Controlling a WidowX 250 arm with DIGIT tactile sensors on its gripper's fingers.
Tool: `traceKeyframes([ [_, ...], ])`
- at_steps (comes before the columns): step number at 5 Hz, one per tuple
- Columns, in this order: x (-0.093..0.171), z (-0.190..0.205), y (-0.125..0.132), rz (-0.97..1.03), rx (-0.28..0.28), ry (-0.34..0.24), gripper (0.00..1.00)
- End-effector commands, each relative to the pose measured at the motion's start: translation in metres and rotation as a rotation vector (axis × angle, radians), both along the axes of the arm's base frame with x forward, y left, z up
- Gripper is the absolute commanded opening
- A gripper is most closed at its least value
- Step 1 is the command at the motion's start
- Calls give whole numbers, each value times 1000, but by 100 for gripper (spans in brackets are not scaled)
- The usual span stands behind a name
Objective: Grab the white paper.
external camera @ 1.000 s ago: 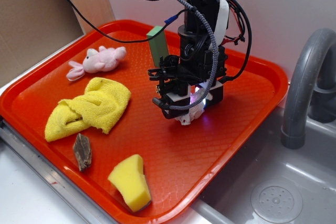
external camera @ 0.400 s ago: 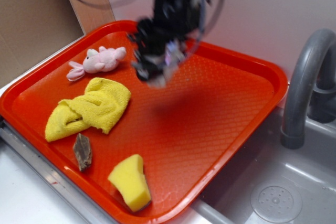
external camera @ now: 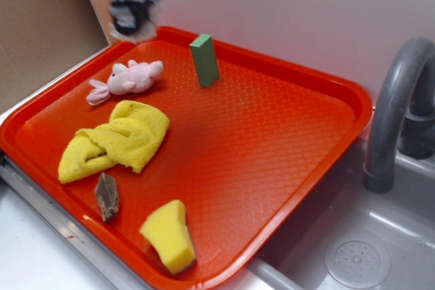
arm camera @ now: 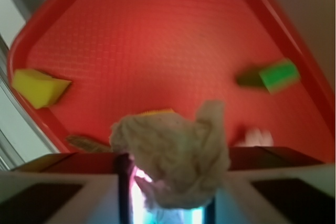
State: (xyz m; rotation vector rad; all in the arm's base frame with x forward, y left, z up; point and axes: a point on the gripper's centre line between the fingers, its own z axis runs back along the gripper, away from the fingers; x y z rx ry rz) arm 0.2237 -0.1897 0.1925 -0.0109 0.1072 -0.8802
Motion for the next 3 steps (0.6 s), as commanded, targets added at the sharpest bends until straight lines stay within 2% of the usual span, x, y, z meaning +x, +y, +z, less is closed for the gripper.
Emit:
traceKeyframes([
  [1,-66,60,-8,508,21,-208,0],
  [2,-72,69,-2,675,37,-244,0],
  [3,-72,61,4,611,-8,-259,0],
])
